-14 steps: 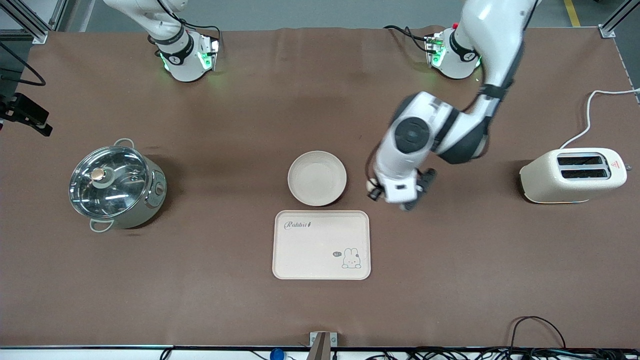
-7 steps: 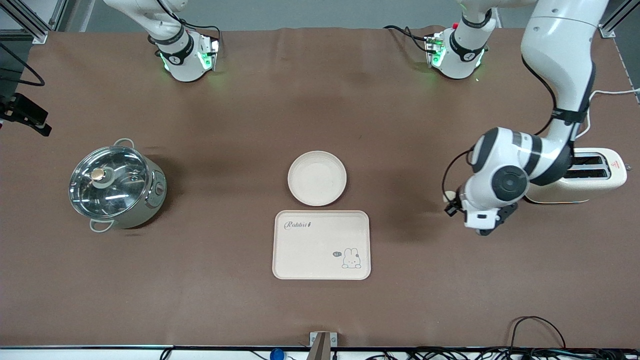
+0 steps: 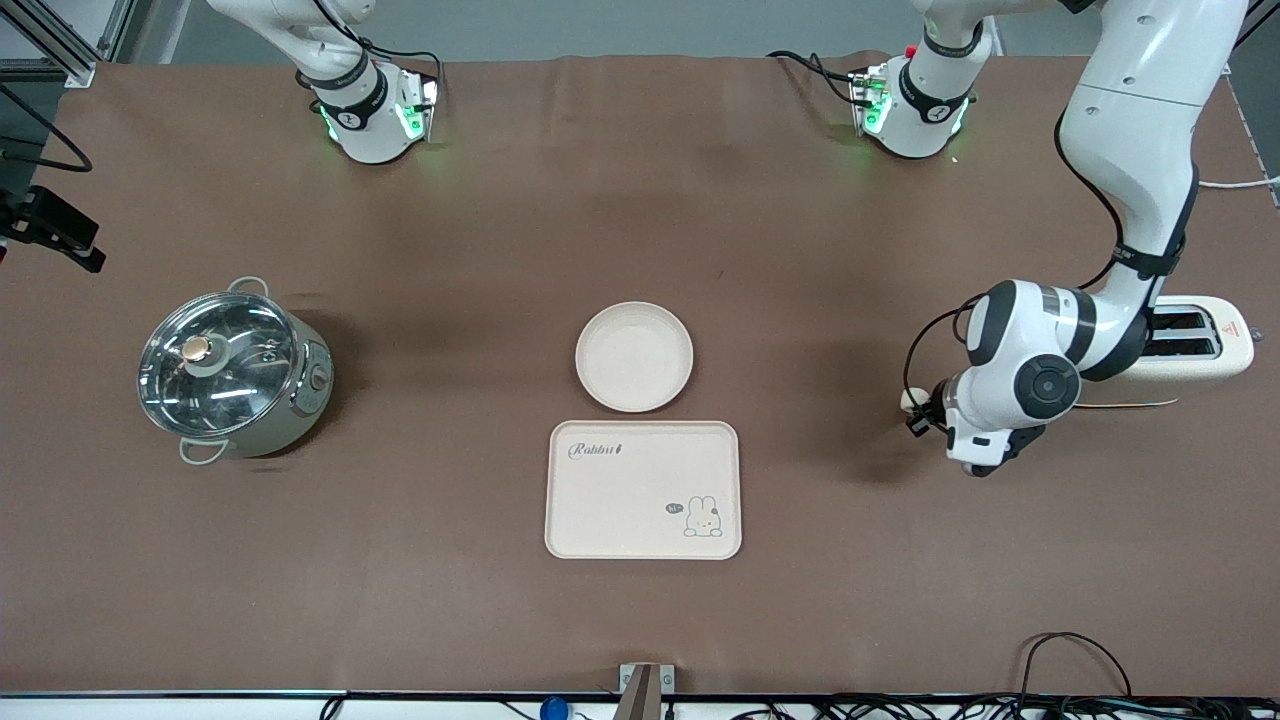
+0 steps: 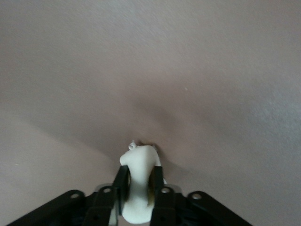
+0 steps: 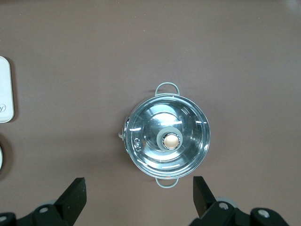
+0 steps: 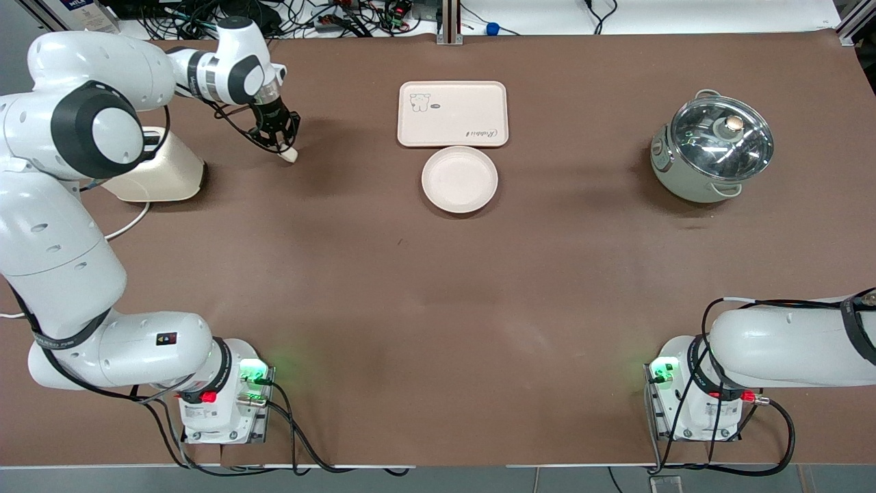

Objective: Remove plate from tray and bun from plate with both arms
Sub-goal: 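Carry the bun with the left gripper toward the toaster, then lower the bun onto the table and open the left gripper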

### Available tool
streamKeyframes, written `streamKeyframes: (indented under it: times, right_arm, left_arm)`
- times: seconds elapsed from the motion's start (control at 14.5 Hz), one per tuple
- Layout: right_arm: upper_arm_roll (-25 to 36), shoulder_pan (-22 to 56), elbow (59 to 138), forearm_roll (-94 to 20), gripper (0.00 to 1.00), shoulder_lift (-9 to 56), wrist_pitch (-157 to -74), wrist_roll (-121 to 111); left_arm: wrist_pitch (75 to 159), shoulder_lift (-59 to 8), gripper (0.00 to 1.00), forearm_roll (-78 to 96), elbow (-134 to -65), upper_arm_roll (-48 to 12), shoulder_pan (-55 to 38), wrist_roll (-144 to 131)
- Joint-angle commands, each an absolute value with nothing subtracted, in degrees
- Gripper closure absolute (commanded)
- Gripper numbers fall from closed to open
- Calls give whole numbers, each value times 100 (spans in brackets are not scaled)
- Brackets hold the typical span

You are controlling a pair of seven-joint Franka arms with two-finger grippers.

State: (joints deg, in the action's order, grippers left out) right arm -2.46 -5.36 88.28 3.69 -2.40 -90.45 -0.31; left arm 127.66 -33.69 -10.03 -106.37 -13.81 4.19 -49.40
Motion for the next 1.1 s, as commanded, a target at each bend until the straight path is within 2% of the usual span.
streamKeyframes:
  times: [0.0, 0.28, 0.55, 0.76, 1.03]
  right_arm:
    - [-316, -607, 8798, 396, 0, -237, -9000, -62]
    - [-316, -606, 8807, 396, 0, -237, -9000, -44]
    - [-316, -606, 8807, 396, 0, -237, -8982, -44]
    - [-325, -606, 8807, 396, 0, -237, -8965, -44]
    - [-325, -598, 8798, 395, 0, -237, -8991, -44]
  left_arm:
    - [12779, -3305, 0, -1107, -10644, -1415, 404, -4966]
    - [12578, -2876, 0, -1107, -10591, -1494, 422, -5044]
    - [11508, -1953, 0, -1107, -10179, -1775, 439, -4940]
    - [10560, -1565, 0, -1046, -9399, -1933, 448, -4607]
    - [9196, -1547, 0, -967, -8018, -2091, 474, -3326]
